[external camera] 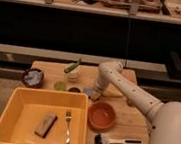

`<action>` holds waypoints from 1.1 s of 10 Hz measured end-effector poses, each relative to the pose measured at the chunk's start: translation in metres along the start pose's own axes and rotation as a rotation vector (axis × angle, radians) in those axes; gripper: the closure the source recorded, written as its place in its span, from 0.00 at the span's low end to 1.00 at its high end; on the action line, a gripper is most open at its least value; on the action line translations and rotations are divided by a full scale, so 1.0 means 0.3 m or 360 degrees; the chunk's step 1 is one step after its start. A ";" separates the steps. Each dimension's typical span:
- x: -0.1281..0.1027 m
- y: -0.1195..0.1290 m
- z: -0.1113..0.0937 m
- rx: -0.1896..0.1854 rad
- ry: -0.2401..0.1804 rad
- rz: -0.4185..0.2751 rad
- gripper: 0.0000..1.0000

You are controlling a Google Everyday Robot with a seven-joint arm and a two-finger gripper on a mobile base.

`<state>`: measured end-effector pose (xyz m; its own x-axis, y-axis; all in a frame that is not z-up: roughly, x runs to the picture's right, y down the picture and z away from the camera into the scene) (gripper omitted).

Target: Wipe table surface with sponge

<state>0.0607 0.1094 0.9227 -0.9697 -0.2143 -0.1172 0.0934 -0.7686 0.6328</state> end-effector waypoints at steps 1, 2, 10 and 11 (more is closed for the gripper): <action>0.000 0.000 0.000 0.0000 0.0000 0.0000 0.92; -0.002 0.000 0.000 0.0000 -0.0001 0.0001 0.98; -0.005 -0.001 0.000 0.0001 -0.0003 0.0002 1.00; -0.005 -0.001 0.000 0.0001 -0.0003 0.0002 1.00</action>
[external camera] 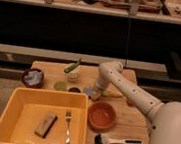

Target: Wipe table surface with sponge

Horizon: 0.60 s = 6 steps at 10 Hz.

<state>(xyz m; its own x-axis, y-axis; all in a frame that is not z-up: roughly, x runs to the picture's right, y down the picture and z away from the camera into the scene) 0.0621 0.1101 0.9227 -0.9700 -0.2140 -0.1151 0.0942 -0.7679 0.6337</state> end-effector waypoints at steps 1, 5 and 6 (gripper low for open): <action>0.000 0.000 0.000 0.0000 0.0000 0.0000 1.00; -0.011 0.000 -0.017 0.0002 -0.0015 0.0002 1.00; -0.014 -0.002 -0.039 0.0005 -0.0022 0.0005 1.00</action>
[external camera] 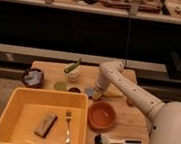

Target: Wipe table surface with sponge

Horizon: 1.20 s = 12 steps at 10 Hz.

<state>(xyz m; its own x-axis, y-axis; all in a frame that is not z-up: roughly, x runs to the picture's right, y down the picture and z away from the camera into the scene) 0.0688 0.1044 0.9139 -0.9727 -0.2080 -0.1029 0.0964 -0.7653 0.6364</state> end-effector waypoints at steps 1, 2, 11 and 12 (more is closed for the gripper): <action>0.002 0.002 -0.010 -0.0003 0.0006 0.0004 1.00; 0.010 0.001 -0.007 0.0000 0.0011 0.0001 1.00; -0.133 -0.003 -0.053 -0.0066 -0.0027 0.0176 1.00; -0.148 -0.003 -0.059 -0.0075 -0.0034 0.0203 1.00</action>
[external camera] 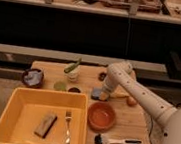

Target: Wipe table surface with sponge

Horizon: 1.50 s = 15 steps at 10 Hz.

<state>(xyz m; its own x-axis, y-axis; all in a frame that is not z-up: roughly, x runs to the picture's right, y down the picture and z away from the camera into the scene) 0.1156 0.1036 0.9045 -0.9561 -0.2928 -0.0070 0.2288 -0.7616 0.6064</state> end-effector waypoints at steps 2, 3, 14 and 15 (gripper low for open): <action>-0.050 0.017 -0.011 -0.0021 -0.0030 0.0070 1.00; -0.075 0.036 -0.016 -0.0033 -0.0045 0.0101 1.00; 0.129 0.248 0.043 0.0007 0.0051 -0.0016 1.00; 0.160 0.213 0.049 0.0026 0.0066 -0.0074 1.00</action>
<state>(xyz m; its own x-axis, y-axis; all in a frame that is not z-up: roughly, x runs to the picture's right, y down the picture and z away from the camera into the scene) 0.0817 0.0493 0.9546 -0.9572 -0.2812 -0.0683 0.1808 -0.7654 0.6176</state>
